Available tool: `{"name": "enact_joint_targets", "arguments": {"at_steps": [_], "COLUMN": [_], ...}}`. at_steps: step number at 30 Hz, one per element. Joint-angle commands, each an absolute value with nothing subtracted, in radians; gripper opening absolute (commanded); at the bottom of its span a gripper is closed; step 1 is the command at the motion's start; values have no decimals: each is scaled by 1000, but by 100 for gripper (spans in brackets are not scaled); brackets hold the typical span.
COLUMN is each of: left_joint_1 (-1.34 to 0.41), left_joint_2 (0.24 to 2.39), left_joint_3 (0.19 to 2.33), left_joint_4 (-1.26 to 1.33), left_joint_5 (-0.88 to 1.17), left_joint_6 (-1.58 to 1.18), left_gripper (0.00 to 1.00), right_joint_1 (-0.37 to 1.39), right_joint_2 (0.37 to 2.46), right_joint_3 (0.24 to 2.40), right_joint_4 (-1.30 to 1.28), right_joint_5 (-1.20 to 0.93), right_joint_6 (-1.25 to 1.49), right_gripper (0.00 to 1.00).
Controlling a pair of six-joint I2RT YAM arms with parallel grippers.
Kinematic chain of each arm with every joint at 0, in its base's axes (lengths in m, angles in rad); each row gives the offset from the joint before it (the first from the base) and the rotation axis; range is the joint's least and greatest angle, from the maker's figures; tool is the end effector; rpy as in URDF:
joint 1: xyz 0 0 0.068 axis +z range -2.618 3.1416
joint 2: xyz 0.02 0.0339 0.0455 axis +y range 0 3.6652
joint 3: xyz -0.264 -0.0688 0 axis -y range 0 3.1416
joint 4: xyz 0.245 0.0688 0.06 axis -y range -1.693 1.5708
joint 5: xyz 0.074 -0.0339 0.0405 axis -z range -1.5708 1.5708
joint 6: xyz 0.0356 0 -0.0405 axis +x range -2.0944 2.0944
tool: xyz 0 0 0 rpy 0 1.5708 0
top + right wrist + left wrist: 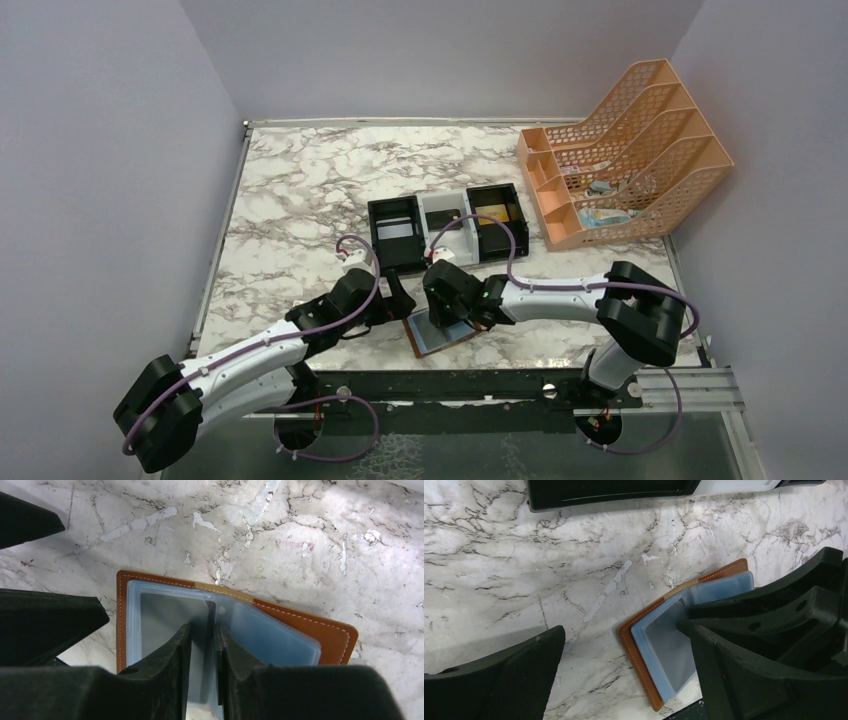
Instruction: Take the credit cards out of the card holder
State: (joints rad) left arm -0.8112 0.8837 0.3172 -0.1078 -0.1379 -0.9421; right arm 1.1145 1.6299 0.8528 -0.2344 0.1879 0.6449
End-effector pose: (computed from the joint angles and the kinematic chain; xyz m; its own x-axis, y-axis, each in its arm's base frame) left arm 0.1253 -0.1248 0.1685 -0.7739 -0.3484 -0.5288 0.0312 0.8131 -0.5813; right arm 0.1426 0.2755 0.1556 -0.8023 -0.2944 -0.5192 -0.4454 0.8744 0.1924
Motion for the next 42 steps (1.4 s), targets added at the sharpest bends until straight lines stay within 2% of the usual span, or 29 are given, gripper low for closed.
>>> {"name": "enact_joint_targets", "arguments": {"at_steps": [1, 3, 8, 15, 20, 24, 30, 42], "left_joint_1": [-807, -806, -806, -807, -807, -807, -807, -807], "left_joint_2": [902, 905, 902, 875, 815, 752, 681, 685], "left_joint_3": [320, 321, 333, 352, 356, 348, 336, 345], "left_joint_4": [-58, -48, -56, -127, -204, -253, -284, -286], "left_joint_5": [-74, -64, -60, -125, -217, -262, -273, -256], "left_joint_6": [-926, -925, -923, -941, -974, -995, -998, -986], "left_gripper": [99, 99, 99, 99, 99, 99, 99, 99], "right_joint_1": [1084, 1079, 1072, 1072, 1073, 1078, 1120, 1132], "right_joint_2": [1629, 1630, 1623, 1602, 1600, 1619, 1657, 1764], "right_joint_3": [795, 785, 781, 848, 876, 900, 961, 983], "right_joint_4": [-195, -177, -172, -216, -227, -248, -327, -362], "right_joint_5": [75, 61, 43, 5, -27, -28, 96, 116], "right_joint_6": [618, 621, 612, 492, 436, 434, 460, 473], "right_gripper": [17, 13, 13, 43, 57, 59, 61, 62]}}
